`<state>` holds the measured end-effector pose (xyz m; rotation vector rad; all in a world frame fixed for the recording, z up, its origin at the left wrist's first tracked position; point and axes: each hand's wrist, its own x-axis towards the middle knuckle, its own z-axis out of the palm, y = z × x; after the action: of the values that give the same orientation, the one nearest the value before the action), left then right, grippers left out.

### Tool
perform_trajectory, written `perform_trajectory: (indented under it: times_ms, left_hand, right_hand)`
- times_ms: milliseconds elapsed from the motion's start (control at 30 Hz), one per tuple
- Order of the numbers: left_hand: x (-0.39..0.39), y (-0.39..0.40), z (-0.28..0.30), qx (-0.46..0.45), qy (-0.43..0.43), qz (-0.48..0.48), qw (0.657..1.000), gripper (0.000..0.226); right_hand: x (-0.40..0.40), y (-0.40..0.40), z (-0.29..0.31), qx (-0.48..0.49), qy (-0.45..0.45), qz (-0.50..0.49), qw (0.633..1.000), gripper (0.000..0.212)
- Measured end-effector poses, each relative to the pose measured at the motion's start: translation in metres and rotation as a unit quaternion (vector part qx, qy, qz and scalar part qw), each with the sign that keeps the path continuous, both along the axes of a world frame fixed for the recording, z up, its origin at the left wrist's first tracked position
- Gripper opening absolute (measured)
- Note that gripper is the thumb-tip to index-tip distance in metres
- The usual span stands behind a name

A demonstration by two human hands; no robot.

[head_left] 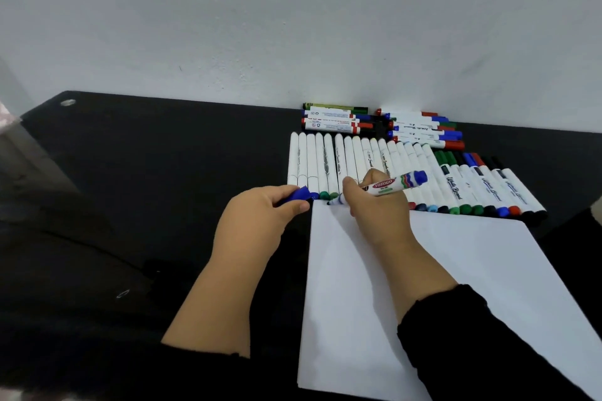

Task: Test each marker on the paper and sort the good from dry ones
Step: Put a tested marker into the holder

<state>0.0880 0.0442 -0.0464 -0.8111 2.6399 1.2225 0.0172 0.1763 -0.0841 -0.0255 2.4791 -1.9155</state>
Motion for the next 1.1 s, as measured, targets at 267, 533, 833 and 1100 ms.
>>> perform_trajectory:
  times_ms: [267, 533, 833, 1100]
  left_hand:
    - [0.0, 0.002, -0.018, -0.005, 0.042, 0.022, 0.999, 0.043]
    - [-0.001, 0.001, -0.018, -0.024, 0.036, 0.014, 0.999, 0.044]
    - [0.0, 0.001, -0.017, -0.024, 0.034, 0.014, 0.999, 0.045]
    - [0.002, 0.003, -0.019, -0.02, 0.051, 0.008, 0.998, 0.044]
  right_hand:
    - [-0.007, -0.007, -0.008, 0.033, 0.033, 0.033, 0.998, 0.035]
    - [-0.007, -0.011, -0.013, 0.061, 0.046, 0.053, 0.996, 0.033]
    - [-0.009, -0.008, -0.015, 0.042, 0.05, 0.026, 0.998, 0.033]
    - [-0.007, -0.007, -0.014, 0.053, 0.051, 0.034, 0.997, 0.037]
